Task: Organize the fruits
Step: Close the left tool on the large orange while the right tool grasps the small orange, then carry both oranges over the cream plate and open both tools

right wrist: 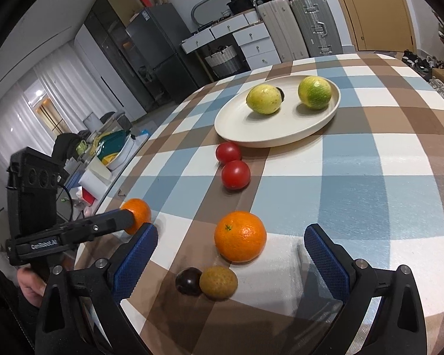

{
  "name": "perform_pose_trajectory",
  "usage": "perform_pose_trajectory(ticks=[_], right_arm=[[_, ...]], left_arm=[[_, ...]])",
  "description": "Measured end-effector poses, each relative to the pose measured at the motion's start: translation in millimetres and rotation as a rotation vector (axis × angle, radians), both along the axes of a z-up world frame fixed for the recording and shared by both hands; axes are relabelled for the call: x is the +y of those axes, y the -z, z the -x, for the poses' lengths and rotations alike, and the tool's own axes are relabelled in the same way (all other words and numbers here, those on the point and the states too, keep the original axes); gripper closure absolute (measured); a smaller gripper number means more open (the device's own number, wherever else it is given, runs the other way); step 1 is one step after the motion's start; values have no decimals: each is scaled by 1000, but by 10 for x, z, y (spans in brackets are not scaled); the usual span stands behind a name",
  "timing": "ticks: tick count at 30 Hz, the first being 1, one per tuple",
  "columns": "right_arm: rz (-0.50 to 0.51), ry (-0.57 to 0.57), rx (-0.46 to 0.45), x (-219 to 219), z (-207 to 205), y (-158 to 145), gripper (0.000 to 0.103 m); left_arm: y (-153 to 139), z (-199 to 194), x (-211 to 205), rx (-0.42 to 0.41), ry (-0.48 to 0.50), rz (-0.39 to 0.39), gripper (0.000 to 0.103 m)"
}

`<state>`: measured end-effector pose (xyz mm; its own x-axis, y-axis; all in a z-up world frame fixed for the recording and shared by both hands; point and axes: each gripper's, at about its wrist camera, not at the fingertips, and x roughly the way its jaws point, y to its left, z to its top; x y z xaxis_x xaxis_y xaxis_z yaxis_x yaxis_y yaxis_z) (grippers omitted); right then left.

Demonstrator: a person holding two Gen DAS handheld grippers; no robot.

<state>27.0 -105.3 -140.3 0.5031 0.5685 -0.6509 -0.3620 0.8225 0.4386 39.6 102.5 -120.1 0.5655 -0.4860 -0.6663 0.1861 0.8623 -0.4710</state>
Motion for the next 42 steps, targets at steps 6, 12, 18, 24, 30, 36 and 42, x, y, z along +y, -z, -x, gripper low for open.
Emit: perform_pose_trajectory(ticks=[6, 12, 18, 24, 30, 36, 42], right_arm=[[78, -20, 43, 111, -85, 113, 33], [90, -39, 40, 104, -105, 142, 62], [69, -29, 31, 38, -135, 93, 62], [25, -26, 7, -38, -218, -34, 62], [10, -39, -25, -53, -331, -149, 62], [-19, -60, -46, -68, -506, -270, 62], [-41, -68, -71, -74, -752, -442, 62]], left_arm=[[-49, -56, 13, -6, 1, 7, 67], [-132, -210, -34, -17, 13, 3, 67], [-215, -390, -109, -22, 27, 0, 67], [-299, -600, -183, -33, 39, -7, 67], [-393, -842, -276, -45, 55, -19, 67], [-515, -1100, -347, -56, 64, -31, 67], [-664, -1373, -397, -60, 37, -83, 67]])
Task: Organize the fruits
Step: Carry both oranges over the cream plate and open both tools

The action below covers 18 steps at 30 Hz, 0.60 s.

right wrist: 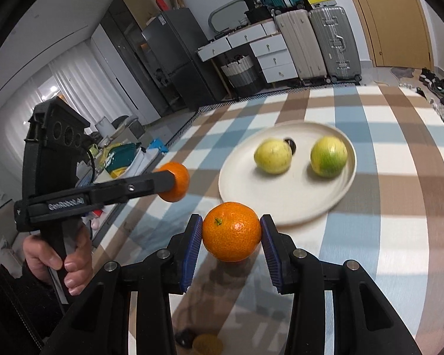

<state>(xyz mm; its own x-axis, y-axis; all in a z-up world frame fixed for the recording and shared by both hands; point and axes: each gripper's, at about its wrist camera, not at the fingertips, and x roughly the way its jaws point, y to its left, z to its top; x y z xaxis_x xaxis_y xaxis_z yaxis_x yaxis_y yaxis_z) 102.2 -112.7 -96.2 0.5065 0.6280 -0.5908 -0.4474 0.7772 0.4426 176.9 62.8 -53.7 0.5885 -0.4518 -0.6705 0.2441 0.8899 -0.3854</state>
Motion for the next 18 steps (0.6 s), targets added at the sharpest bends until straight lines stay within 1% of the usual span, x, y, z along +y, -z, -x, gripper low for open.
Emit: perform_pose_trajectory(ticks=[3, 5, 11, 15, 18], right_arm=[[-3, -3, -15, 16, -127, -91, 62], [-3, -3, -19, 25, -219, -136, 62], [-14, 8, -10, 38, -525, -249, 62], [-23, 19, 7, 39, -729, -297, 62], [-19, 30, 15, 44, -869, -300, 62]], left_arm=[[-94, -123, -26, -12, -6, -25, 67], [-152, -205, -30, -15, -6, -27, 67], [-272, -491, -52, -17, -5, -51, 67], [-290, -717, -41, -4, -6, -63, 67], [-250, -876, -31, 8, -11, -68, 67]])
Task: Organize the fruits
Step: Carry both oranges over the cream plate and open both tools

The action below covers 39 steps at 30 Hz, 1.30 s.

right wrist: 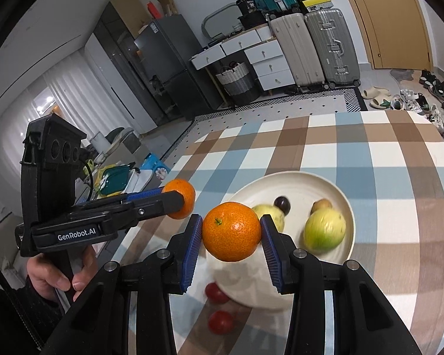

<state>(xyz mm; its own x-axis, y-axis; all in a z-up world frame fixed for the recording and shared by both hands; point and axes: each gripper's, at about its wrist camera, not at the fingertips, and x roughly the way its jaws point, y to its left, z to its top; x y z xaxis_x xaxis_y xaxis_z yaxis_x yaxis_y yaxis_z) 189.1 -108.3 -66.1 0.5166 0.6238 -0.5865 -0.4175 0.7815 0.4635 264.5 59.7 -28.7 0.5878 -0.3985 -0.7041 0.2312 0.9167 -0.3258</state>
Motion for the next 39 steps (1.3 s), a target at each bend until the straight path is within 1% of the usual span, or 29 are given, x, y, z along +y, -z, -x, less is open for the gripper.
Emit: perform_pose_trajectory(ticks=[5, 8, 15, 22, 31, 33, 34, 35, 36, 37, 38, 39], right_arm=[[6, 18, 26, 2, -186, 86, 62], [19, 29, 43, -3, -300, 155, 62], [55, 50, 51, -14, -498, 281, 62], [68, 70, 72, -30, -633, 444, 62], [64, 89, 86, -55, -710, 547, 62], [73, 84, 95, -40, -721, 570, 60], [78, 80, 95, -34, -722, 575, 55], [87, 75, 82, -27, -702, 556, 52], [94, 74, 73, -27, -688, 538, 51], [102, 74, 56, -35, -660, 504, 46], [104, 77, 47, -48, -635, 474, 39], [100, 79, 38, -67, -610, 445, 37]], left_arm=[[160, -254, 14, 34, -18, 9, 67], [250, -389, 8, 52, -14, 23, 67], [407, -662, -50, 72, -7, 6, 67], [579, -801, -120, 104, 9, 6, 67], [673, -926, -199, 104, 5, 16, 67], [712, -952, -222, 116, 10, 19, 66], [735, -968, -231, 127, 16, 26, 66], [743, -970, -233, 130, 14, 30, 64], [732, -964, -217, 131, 10, 33, 56], [717, -954, -207, 126, 11, 42, 46], [687, -937, -191, 114, 10, 53, 42], [648, -914, -173, 97, -3, 48, 41]])
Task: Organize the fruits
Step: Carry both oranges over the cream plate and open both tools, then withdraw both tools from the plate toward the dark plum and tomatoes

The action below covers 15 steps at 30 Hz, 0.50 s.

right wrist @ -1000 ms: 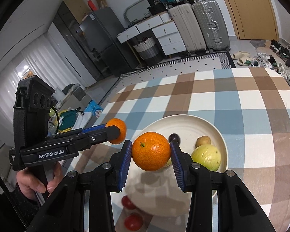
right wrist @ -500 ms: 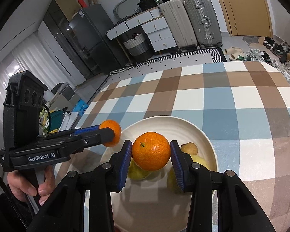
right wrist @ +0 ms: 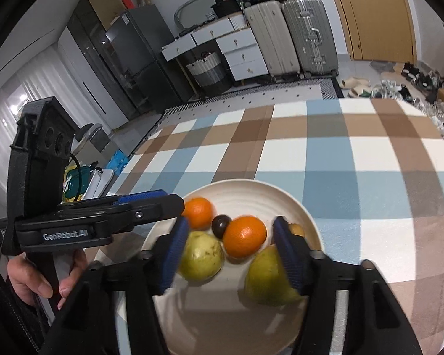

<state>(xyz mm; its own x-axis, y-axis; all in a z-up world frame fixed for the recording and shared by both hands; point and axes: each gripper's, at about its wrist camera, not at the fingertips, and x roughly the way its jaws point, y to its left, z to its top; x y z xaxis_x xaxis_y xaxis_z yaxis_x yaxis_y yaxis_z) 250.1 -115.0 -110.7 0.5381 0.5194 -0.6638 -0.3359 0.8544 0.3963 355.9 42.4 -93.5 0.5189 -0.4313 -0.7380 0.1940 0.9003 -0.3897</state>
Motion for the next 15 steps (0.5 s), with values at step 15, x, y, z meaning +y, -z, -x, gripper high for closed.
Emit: perform_pose_trajectory(ticks=[15], right_arm=[[-67, 23, -101, -213, 457, -457, 37]], left_arm=[[-404, 517, 245, -60, -49, -11, 40]])
